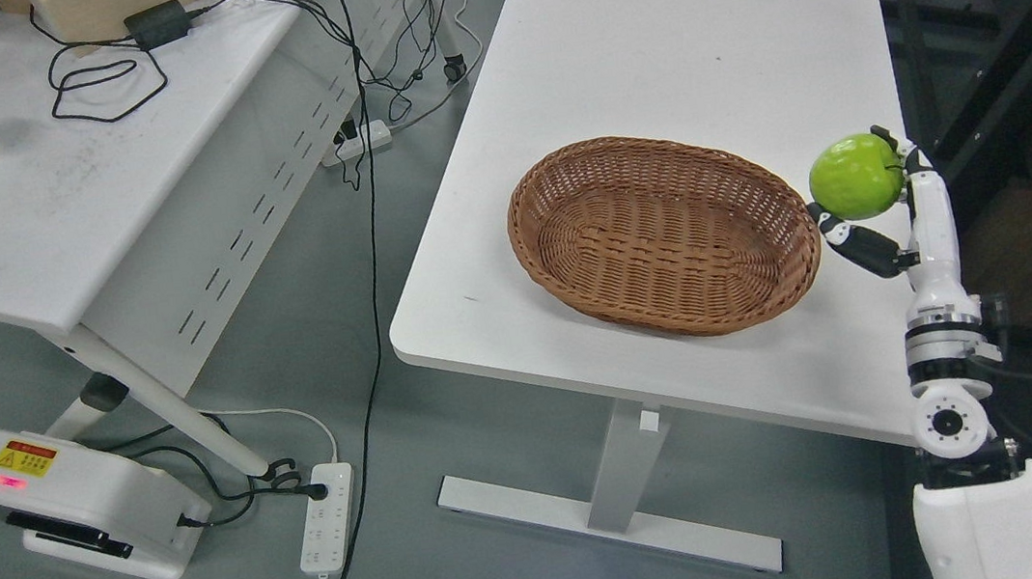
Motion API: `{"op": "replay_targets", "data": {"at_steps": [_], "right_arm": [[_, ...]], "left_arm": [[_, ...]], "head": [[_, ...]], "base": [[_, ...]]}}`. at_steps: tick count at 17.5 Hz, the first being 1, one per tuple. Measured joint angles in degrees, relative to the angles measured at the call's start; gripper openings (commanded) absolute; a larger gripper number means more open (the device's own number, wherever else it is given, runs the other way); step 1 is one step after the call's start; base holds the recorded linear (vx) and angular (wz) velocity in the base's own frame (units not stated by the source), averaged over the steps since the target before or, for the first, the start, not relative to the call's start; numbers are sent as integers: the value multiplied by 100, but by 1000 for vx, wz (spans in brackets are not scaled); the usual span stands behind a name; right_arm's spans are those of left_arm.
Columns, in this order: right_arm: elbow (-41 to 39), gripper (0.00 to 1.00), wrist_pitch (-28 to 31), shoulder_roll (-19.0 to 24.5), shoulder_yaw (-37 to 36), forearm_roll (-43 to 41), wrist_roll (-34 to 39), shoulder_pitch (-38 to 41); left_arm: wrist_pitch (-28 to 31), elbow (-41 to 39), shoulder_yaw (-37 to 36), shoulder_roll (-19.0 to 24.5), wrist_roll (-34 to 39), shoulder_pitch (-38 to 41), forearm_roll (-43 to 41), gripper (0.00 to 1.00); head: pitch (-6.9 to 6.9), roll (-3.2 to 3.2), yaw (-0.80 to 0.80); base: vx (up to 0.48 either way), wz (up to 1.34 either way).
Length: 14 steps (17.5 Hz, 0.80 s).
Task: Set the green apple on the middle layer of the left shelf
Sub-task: 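Carry the green apple in the right hand toward the black shelf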
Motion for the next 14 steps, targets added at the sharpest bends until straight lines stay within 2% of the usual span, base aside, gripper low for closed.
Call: {"op": "replay_targets", "data": {"at_steps": [5, 14], "right_arm": [[-356, 0, -29, 350, -195, -29, -48, 429], [-900, 0, 13, 646, -357, -54, -113, 697]], "left_arm": [[0, 0, 0, 0, 0, 0, 0, 100], [0, 1, 0, 0, 0, 0, 0, 100]], "head": [[0, 0, 0], [0, 0, 0]], "base": [[-19, -57], [-84, -96]]}}
